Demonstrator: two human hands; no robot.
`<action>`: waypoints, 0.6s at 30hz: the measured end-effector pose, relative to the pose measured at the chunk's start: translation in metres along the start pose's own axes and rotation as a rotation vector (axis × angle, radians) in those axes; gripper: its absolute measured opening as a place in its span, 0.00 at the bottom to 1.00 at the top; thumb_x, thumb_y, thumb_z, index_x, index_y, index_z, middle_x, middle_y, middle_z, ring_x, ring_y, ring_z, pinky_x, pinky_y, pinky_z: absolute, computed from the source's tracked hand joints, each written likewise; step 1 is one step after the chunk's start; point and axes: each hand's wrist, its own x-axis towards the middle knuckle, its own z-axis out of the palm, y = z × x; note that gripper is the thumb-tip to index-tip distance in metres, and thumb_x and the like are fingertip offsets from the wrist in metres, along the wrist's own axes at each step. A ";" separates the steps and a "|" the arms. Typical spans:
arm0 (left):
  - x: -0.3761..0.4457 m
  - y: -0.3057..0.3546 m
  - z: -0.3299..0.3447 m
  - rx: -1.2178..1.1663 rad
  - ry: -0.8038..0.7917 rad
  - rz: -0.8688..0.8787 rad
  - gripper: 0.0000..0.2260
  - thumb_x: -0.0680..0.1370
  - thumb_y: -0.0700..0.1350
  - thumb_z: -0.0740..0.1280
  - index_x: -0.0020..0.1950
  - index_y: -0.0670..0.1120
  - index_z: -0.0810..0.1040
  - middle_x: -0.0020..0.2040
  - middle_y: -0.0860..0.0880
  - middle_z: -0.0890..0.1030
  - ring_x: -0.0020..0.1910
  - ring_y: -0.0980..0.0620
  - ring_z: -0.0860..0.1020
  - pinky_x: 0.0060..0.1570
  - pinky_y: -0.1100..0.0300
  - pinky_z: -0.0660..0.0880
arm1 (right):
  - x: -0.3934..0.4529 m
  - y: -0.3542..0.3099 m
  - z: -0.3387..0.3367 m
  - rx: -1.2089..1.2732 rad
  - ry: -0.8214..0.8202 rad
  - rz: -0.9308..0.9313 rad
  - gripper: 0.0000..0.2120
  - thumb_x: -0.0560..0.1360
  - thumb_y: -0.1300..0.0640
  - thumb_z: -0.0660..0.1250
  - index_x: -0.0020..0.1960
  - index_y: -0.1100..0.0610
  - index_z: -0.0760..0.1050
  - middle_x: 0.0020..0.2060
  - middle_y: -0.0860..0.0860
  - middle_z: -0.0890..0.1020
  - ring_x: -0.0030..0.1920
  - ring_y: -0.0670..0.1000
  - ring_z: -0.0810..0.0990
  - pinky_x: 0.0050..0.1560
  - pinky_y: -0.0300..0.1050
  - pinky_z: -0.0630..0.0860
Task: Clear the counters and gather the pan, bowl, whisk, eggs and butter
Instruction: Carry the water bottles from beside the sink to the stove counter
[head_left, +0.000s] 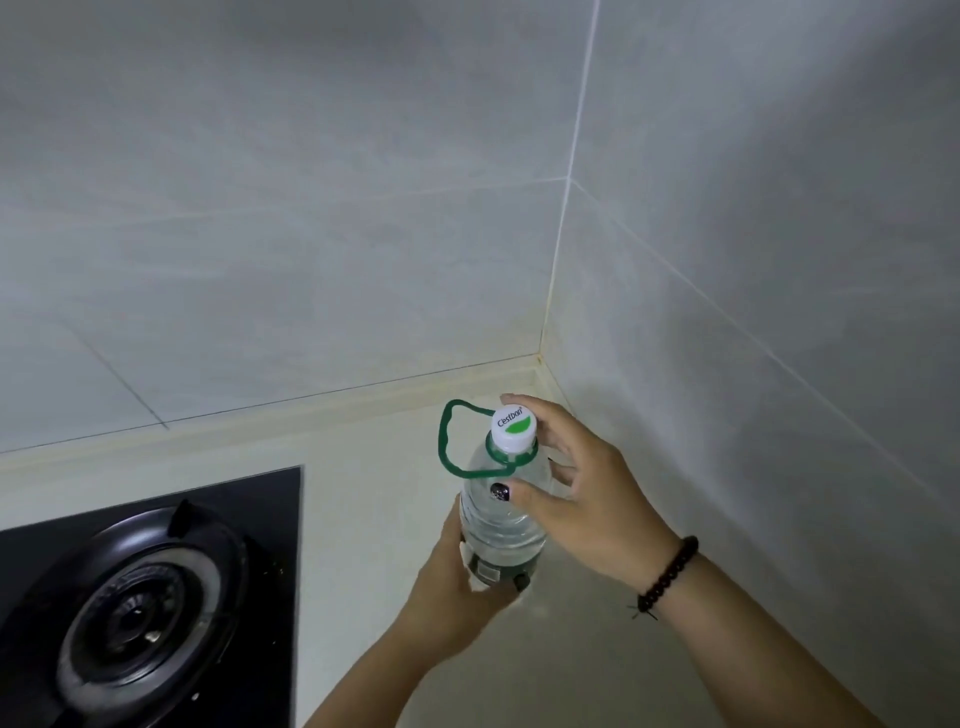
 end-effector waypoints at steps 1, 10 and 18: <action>0.003 0.002 0.005 0.000 0.030 0.006 0.31 0.72 0.43 0.75 0.64 0.65 0.61 0.57 0.71 0.74 0.57 0.68 0.74 0.46 0.78 0.71 | 0.003 -0.001 -0.001 -0.003 0.000 -0.008 0.30 0.71 0.62 0.73 0.64 0.38 0.67 0.61 0.38 0.76 0.63 0.37 0.72 0.65 0.39 0.72; 0.055 0.025 0.012 -0.023 0.119 0.036 0.34 0.73 0.42 0.74 0.73 0.53 0.61 0.58 0.60 0.72 0.57 0.58 0.72 0.40 0.82 0.67 | 0.047 0.018 -0.016 0.004 0.090 -0.015 0.28 0.71 0.66 0.71 0.61 0.41 0.68 0.59 0.38 0.77 0.63 0.38 0.73 0.65 0.37 0.69; 0.130 0.045 0.010 -0.017 0.127 0.003 0.36 0.73 0.43 0.74 0.76 0.51 0.59 0.67 0.52 0.74 0.65 0.50 0.73 0.55 0.63 0.67 | 0.109 0.030 -0.036 -0.116 0.158 0.026 0.27 0.74 0.63 0.69 0.69 0.50 0.65 0.59 0.43 0.74 0.61 0.44 0.73 0.59 0.35 0.67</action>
